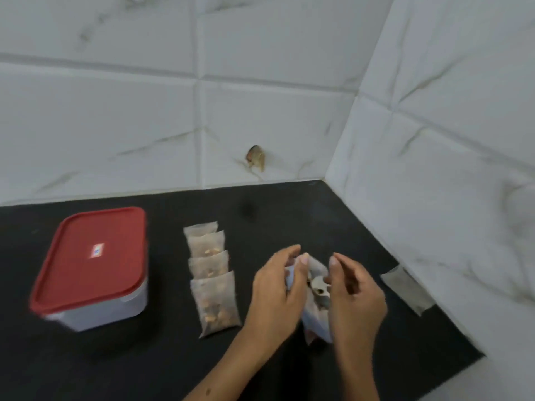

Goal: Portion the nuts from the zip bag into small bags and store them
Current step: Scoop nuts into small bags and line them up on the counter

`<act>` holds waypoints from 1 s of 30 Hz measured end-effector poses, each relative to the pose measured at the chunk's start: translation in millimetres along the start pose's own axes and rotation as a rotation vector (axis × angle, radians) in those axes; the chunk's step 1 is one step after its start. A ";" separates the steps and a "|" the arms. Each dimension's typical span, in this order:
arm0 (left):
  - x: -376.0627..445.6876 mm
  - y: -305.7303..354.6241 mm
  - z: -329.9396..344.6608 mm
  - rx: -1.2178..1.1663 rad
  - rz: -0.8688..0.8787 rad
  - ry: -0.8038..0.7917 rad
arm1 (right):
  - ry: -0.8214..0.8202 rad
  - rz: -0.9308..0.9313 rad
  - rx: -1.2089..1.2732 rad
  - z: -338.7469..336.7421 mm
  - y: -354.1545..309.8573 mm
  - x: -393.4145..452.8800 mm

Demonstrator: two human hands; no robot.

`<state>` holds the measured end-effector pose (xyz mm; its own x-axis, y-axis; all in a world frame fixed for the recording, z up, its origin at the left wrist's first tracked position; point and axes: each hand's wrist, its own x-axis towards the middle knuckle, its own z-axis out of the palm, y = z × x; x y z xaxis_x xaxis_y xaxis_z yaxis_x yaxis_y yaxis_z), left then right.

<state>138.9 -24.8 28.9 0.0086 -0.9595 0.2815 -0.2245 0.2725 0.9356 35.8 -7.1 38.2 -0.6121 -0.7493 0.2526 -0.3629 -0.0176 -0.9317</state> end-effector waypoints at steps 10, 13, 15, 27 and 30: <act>26.2 12.8 175.5 0.098 -0.242 -0.581 | 0.275 0.466 -0.176 -97.6 95.7 79.6; 43.7 2.0 214.6 0.205 -0.317 -0.584 | 0.291 0.515 -0.203 -104.4 117.4 95.0; 51.2 -4.1 231.2 0.235 -0.375 -0.578 | 0.297 0.550 -0.223 -104.5 128.9 105.4; 71.0 -10.7 244.6 0.070 -0.494 -0.526 | 0.269 0.648 -0.298 -83.7 133.9 142.7; 79.8 -5.6 222.9 -0.046 -0.461 -0.447 | 0.288 0.569 -0.162 -76.8 115.5 144.2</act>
<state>-76.4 -118.8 -1.4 -0.3149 -0.9134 -0.2579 -0.2521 -0.1815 0.9505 -148.3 -66.3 -12.9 -0.8952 -0.4043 -0.1872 -0.0140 0.4456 -0.8951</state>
